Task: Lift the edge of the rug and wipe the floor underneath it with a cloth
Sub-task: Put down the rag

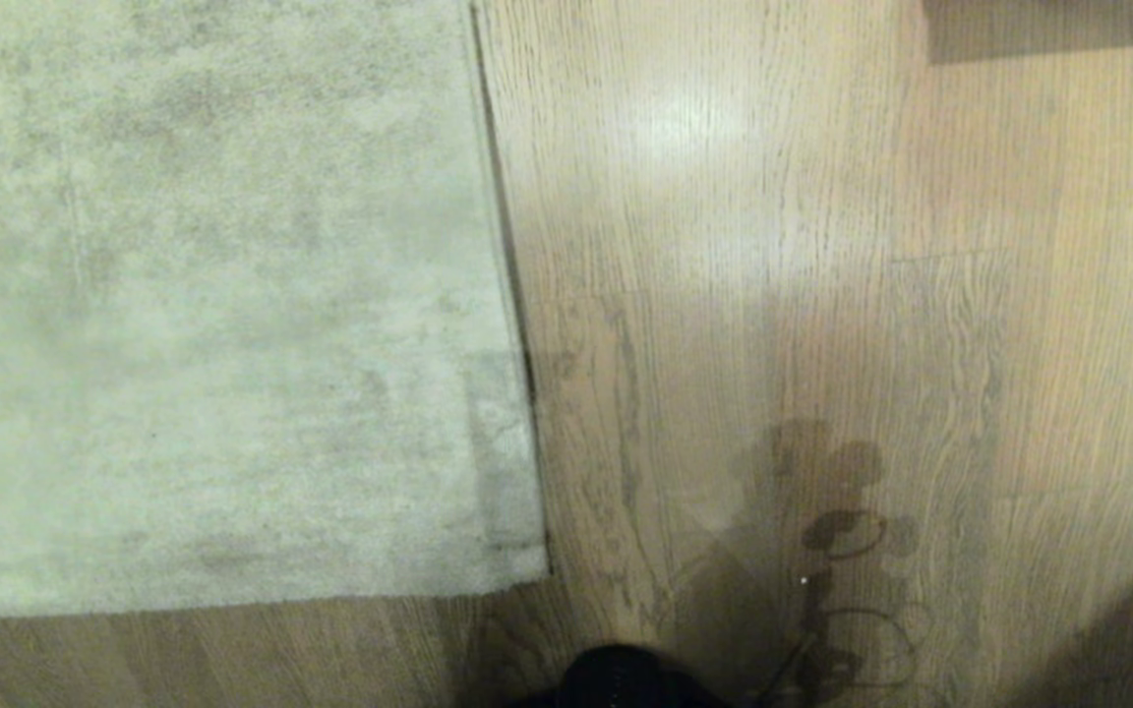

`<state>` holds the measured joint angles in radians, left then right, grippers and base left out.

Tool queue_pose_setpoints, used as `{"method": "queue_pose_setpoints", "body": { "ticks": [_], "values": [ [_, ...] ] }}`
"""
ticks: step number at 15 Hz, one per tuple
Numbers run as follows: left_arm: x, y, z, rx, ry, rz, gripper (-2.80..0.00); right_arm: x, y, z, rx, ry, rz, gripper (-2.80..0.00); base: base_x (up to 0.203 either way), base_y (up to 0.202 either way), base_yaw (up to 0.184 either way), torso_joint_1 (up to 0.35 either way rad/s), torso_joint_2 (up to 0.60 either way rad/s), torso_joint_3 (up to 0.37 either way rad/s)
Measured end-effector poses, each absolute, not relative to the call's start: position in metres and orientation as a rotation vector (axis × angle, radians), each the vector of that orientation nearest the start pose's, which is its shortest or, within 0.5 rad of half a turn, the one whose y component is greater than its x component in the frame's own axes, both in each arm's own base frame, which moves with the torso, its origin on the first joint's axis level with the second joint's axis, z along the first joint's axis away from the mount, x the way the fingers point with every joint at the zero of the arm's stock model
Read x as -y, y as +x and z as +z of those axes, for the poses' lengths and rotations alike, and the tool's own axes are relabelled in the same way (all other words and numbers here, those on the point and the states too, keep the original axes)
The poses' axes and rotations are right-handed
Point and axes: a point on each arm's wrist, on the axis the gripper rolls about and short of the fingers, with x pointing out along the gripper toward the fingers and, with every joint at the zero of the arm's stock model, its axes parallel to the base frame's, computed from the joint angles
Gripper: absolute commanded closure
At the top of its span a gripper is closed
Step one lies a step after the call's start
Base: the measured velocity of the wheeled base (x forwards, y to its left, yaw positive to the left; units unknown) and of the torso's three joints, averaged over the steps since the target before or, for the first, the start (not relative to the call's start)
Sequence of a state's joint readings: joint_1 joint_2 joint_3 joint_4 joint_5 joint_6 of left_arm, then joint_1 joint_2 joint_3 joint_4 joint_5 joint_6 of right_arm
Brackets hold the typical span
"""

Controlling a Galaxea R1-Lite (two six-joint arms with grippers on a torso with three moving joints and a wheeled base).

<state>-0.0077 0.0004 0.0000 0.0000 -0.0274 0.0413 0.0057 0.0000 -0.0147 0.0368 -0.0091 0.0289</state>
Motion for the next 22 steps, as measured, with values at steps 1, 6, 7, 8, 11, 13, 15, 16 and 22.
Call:
{"method": "queue_pose_setpoints", "body": {
  "ticks": [1, 6, 7, 8, 11, 13, 15, 16, 22],
  "values": [
    [0.0004, -0.0228, 0.0755, 0.0, 0.036, -0.034, 0.0, 0.0003, -0.024, 0.0758, -0.022, 0.028, -0.004, 0.0, 0.0, -0.188, -0.001, 0.002, 0.01, 0.002],
    [0.0004, -0.0228, 0.0754, 0.0, 0.035, -0.031, 0.0, 0.0003, -0.0239, 0.0756, -0.023, 0.029, -0.004, 0.0, 0.0, -0.05, 0.0, 0.0, 0.0, 0.001],
    [0.0003, -0.0228, 0.0755, 0.0, 0.035, -0.032, 0.0, 0.0003, -0.0239, 0.0757, -0.022, 0.029, -0.005, 0.0, 0.0, 0.0, 0.0, 0.0, 0.0, 0.0],
    [0.0003, -0.0228, 0.0754, 0.0, 0.035, -0.031, 0.0, 0.0003, -0.024, 0.0758, -0.022, 0.029, -0.004, 0.0, 0.0, 0.0, 0.0, 0.0, 0.0, 0.0],
    [0.0003, -0.0228, 0.0755, 0.0, 0.034, -0.031, 0.0, 0.0003, -0.024, 0.0758, -0.022, 0.029, -0.003, 0.0, 0.0, 0.0, 0.0, 0.0, 0.0, 0.0],
    [0.0003, -0.0228, 0.0755, 0.0, 0.033, -0.031, 0.0, 0.0003, -0.024, 0.0758, -0.022, 0.029, -0.003, 0.0, 0.0, 0.0, 0.0, 0.0, 0.0, 0.0],
    [0.0003, -0.0228, 0.0755, 0.0, 0.034, -0.031, 0.0, 0.0003, -0.0239, 0.0759, -0.021, 0.024, -0.004, 0.0, 0.0, 0.0, 0.0, 0.0, 0.0, 0.0],
    [0.0003, -0.0228, 0.0755, 0.0, 0.033, -0.03, 0.0, 0.0003, -0.0239, 0.0759, -0.02, 0.022, -0.004, 0.0, 0.0, 0.0, 0.0, 0.0, 0.0, 0.0],
    [0.0003, -0.0228, 0.0755, 0.0, 0.034, -0.03, 0.0, 0.0004, -0.0242, 0.0756, -0.032, 0.027, -0.005, 0.0, 0.0, 0.0, 0.0, 0.0, 0.0, 0.0]
  ]
}}
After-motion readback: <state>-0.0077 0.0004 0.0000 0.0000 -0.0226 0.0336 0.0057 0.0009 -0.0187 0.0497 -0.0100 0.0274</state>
